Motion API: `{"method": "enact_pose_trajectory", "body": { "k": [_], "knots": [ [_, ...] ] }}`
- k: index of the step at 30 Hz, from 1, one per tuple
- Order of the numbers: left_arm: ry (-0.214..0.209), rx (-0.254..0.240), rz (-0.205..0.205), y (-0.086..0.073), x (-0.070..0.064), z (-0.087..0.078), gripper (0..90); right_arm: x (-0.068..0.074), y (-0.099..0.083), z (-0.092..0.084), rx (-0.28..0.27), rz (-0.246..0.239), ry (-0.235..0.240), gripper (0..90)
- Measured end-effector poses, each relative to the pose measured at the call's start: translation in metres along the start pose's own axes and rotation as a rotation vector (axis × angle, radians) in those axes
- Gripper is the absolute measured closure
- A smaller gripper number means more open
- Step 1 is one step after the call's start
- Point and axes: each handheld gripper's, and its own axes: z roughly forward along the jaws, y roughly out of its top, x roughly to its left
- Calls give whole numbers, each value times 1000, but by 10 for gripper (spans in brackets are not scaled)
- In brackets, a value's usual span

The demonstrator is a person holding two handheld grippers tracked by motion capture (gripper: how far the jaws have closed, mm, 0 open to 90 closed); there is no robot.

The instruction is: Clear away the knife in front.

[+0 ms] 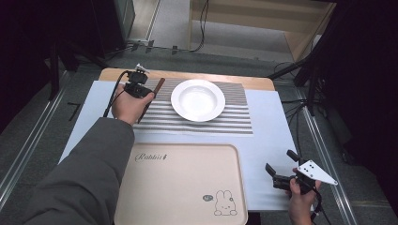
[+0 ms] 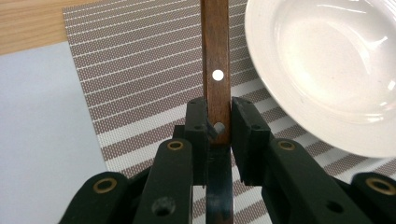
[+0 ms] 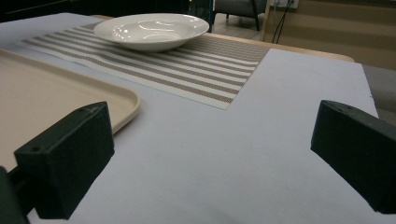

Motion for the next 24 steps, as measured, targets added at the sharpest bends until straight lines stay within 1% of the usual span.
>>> {"method": "enact_pose_trajectory", "body": {
  "k": [6, 9, 11, 14, 18, 24],
  "knots": [
    [-10, -8, 22, -10, -2, -16, 766, 0, 0, 0, 0, 1, -1, 0],
    [-7, -13, 33, -16, -1, -24, 766, 0, 0, 0, 1, -4, -1, 0],
    [-13, -23, 25, -20, 1, -29, 766, 0, 0, 0, 0, -6, 0, 0],
    [-12, -24, 36, -27, 1, -35, 766, 0, 0, 0, 0, -4, -1, 0],
    [-15, -29, 54, -34, -2, -44, 766, 0, 0, 0, 0, -6, 0, 0],
    [-40, -47, 65, -48, -7, -57, 766, 1, 0, 0, 1, -7, -1, 0]
  ]
}}
